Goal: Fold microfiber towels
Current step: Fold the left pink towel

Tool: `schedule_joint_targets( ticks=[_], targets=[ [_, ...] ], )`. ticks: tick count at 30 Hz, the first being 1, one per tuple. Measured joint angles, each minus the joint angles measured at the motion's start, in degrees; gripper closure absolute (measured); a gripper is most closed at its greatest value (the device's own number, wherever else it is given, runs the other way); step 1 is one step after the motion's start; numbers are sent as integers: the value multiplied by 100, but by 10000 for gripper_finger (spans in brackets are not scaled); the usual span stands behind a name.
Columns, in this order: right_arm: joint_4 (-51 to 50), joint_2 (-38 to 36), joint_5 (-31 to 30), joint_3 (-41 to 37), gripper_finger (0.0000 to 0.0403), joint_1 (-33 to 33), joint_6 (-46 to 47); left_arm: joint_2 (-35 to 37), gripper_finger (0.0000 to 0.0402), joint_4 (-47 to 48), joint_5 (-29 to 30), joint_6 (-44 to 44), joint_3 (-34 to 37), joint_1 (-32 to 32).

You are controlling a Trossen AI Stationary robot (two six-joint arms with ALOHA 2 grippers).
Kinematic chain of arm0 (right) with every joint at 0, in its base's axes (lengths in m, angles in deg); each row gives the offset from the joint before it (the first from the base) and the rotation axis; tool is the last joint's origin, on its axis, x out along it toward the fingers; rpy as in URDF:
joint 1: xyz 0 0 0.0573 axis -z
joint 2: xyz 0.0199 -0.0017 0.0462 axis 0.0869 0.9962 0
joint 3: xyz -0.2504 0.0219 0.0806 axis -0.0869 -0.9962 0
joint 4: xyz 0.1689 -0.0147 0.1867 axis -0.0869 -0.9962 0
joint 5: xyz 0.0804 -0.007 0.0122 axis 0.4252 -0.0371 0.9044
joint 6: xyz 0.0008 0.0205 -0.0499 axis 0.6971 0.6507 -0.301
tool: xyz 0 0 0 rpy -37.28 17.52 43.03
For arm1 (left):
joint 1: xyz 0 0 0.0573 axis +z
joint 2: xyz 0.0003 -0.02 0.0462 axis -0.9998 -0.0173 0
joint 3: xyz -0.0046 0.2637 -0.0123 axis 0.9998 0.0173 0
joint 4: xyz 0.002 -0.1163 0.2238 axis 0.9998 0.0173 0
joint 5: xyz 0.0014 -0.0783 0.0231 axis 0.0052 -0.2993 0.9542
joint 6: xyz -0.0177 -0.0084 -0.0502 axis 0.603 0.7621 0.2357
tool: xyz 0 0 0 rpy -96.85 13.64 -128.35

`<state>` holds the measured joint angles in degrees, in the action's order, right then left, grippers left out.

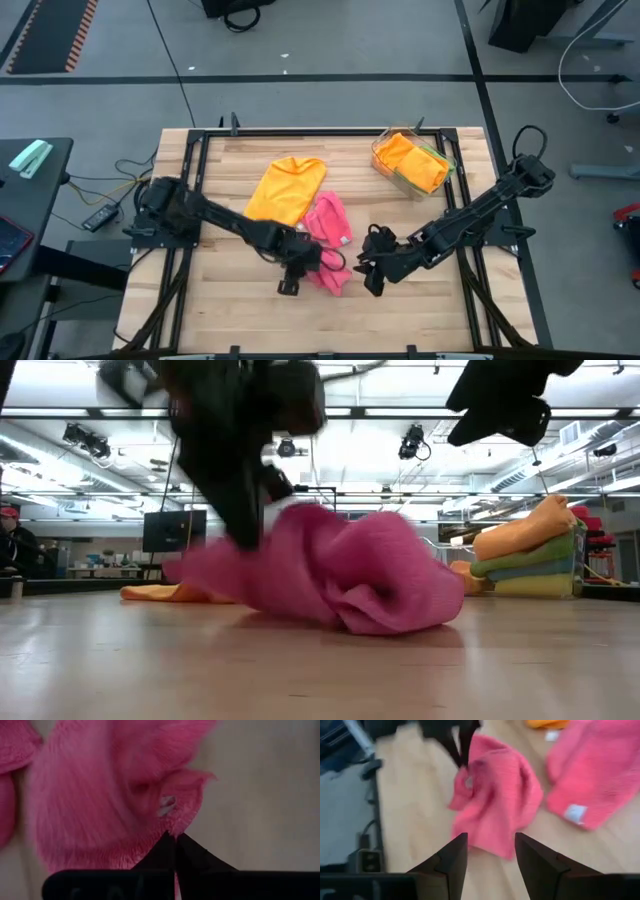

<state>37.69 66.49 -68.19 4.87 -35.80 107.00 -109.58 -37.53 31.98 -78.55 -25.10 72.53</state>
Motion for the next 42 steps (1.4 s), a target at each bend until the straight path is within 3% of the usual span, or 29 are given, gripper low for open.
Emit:
schedule_joint_targets(
  ticks=[5,12,16,25,29,34,42],
  targets=[
    [588,-2,393,0,243,-26,-261,668,394,220,-1076,897,2,415],
    [1032,20,88,186,255,110,-1034,1087,395,265,-1985,2146,-60,867],
    [1093,25,63,310,241,321,-1232,1108,396,186,-2126,2483,-224,995],
    [1478,32,281,369,164,603,-1800,1108,396,56,-2232,2695,-463,1236],
    [1487,172,274,369,153,676,-1957,1108,392,-69,-2233,2805,-463,1315],
    [1471,444,300,369,186,621,-1983,1108,396,-143,-2233,2824,-463,1322],
    [1449,518,302,368,306,644,-2000,1108,395,-147,-2213,2819,-463,1321]
  ],
)
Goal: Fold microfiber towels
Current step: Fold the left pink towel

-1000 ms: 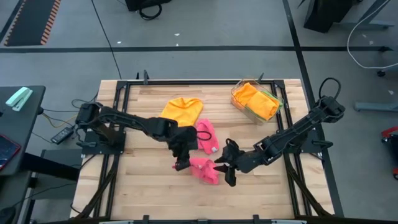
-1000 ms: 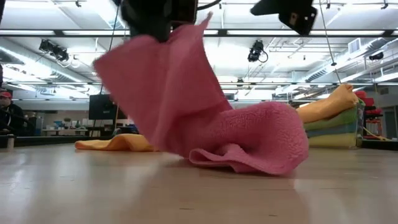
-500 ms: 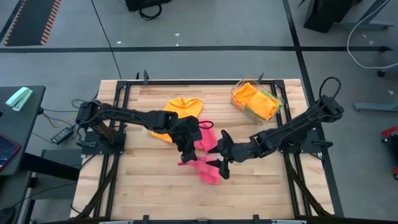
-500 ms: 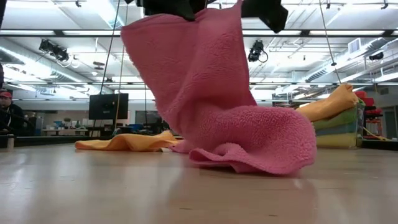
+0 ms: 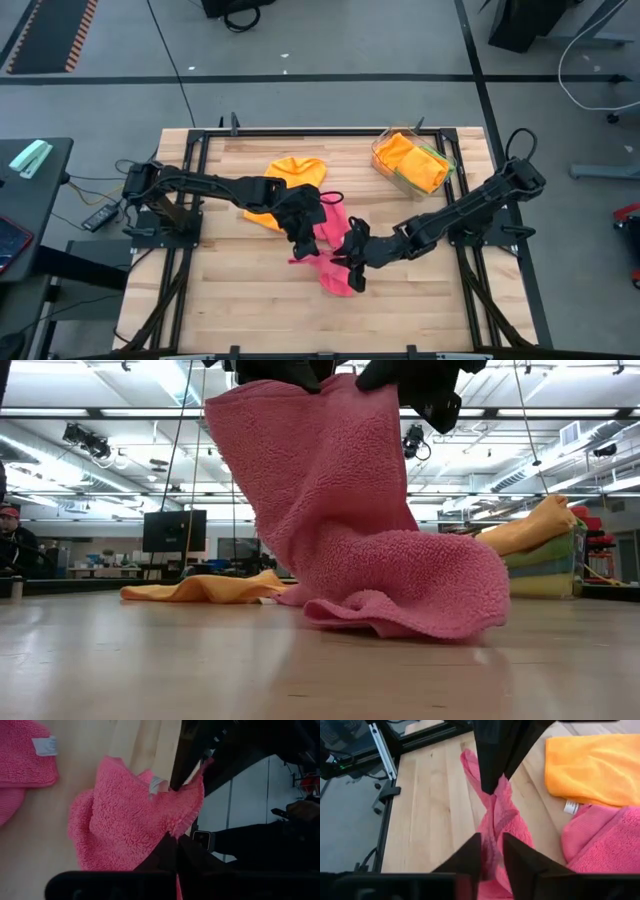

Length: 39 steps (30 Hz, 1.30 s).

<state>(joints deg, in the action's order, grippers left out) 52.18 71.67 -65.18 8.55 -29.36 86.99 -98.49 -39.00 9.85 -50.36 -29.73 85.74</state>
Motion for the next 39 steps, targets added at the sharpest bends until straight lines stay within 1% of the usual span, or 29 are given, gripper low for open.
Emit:
schedule_joint_targets(
  ticks=[3,5,8,10,14,18,21,23,25,27,30,34,36,39],
  targets=[
    [-57,0,148,0,347,16,7,0,393,0,2,-7,0,0],
    [-58,0,298,0,357,14,9,0,385,1,4,-10,0,0],
    [-127,-18,387,0,360,12,61,0,380,-2,3,-25,0,-18],
    [-179,-52,440,-3,361,15,69,0,382,-75,7,-196,0,-73],
    [-187,-55,584,-3,362,68,66,-34,378,-621,403,-490,-1,-279],
    [-287,-55,649,-3,363,67,42,-173,372,-1014,547,-603,-7,-378],
    [-734,-55,740,144,363,68,2,-228,383,-964,569,-604,-1,-365],
    [-1276,-55,795,380,363,69,-5,-243,392,-883,584,-593,-3,-349],
    [-1790,-55,892,675,363,60,-145,-245,392,-840,587,-453,0,-318],
    [-2129,-57,1057,931,363,58,-362,-243,382,-841,650,-351,-2,-284],
    [-2203,-59,1320,1086,363,58,-569,-245,372,-862,782,-162,0,-199],
    [-2242,-59,1566,1097,363,-6,-590,-245,378,-814,799,-66,0,-87],
    [-2372,-59,1496,1101,363,-99,-577,-245,387,-805,767,-66,0,-57],
    [-2598,-59,1082,1059,363,-173,-316,-245,394,-865,636,-68,0,-70]
  ],
)
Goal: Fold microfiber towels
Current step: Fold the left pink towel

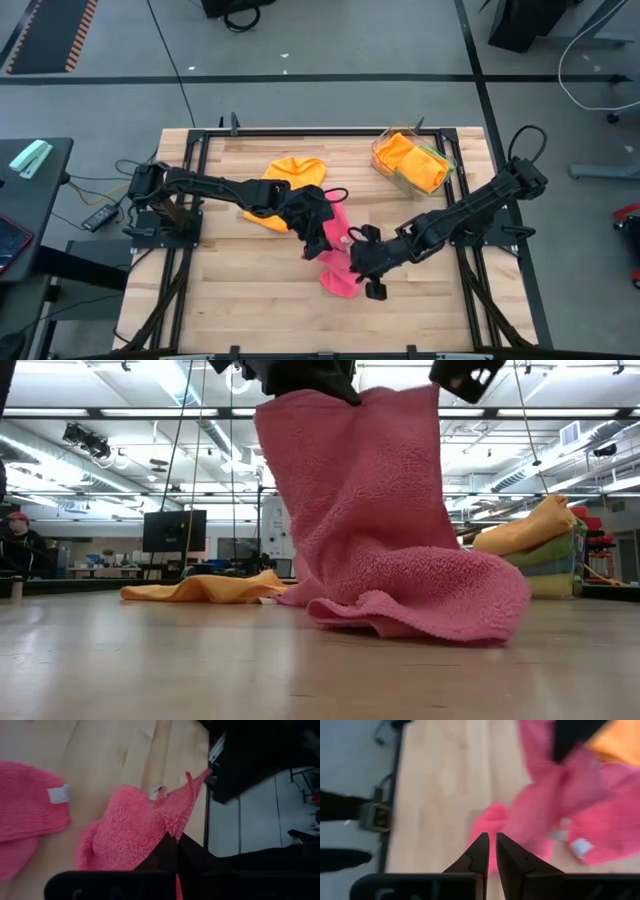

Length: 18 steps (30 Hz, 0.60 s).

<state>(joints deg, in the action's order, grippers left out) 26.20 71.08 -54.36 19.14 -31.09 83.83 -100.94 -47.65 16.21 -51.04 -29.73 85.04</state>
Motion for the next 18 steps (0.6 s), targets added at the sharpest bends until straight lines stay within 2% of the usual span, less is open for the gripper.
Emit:
schedule_joint_targets(
  ticks=[4,9,14,18],
  targets=[
    [57,0,-341,-149,363,27,107,0,392,33,-26,-136,0,-122],
    [-40,0,-240,-225,354,38,458,0,385,310,54,-227,0,-206],
    [-24,0,-229,-205,304,76,546,0,395,271,83,-225,0,-199],
    [49,0,-237,-203,251,169,584,0,382,273,83,-210,0,-199]
  ],
)
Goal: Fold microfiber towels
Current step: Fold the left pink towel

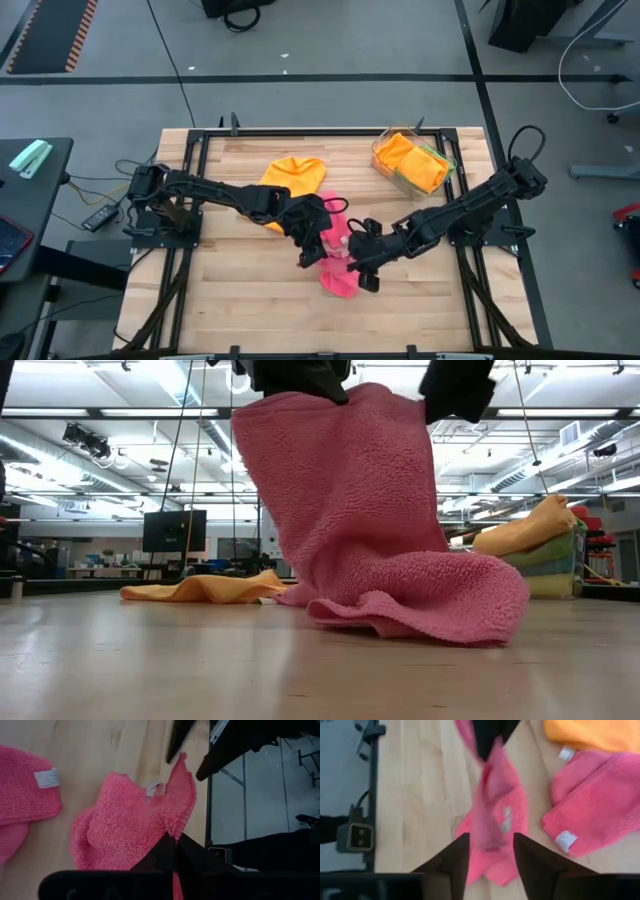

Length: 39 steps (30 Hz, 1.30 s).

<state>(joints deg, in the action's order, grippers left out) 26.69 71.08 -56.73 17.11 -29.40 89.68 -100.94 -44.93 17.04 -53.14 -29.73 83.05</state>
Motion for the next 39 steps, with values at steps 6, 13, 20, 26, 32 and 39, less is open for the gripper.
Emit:
schedule_joint_targets(
  ticks=[6,13,20,26,32,39],
  targets=[
    [303,31,-259,-17,231,-3,-132,0,391,-2,0,2,0,0],
    [962,54,-12,-427,333,23,-85,0,379,-15,38,107,0,-2],
    [1114,57,97,-326,397,27,-456,0,389,-122,47,-2,0,-7],
    [828,55,216,-167,400,-8,-564,-82,375,-584,108,-10,-2,-58],
    [-36,32,152,215,401,44,-784,-247,328,-443,113,-372,6,-282],
    [30,83,336,100,402,106,-1022,-483,244,-750,378,-653,4,-462]
  ],
)
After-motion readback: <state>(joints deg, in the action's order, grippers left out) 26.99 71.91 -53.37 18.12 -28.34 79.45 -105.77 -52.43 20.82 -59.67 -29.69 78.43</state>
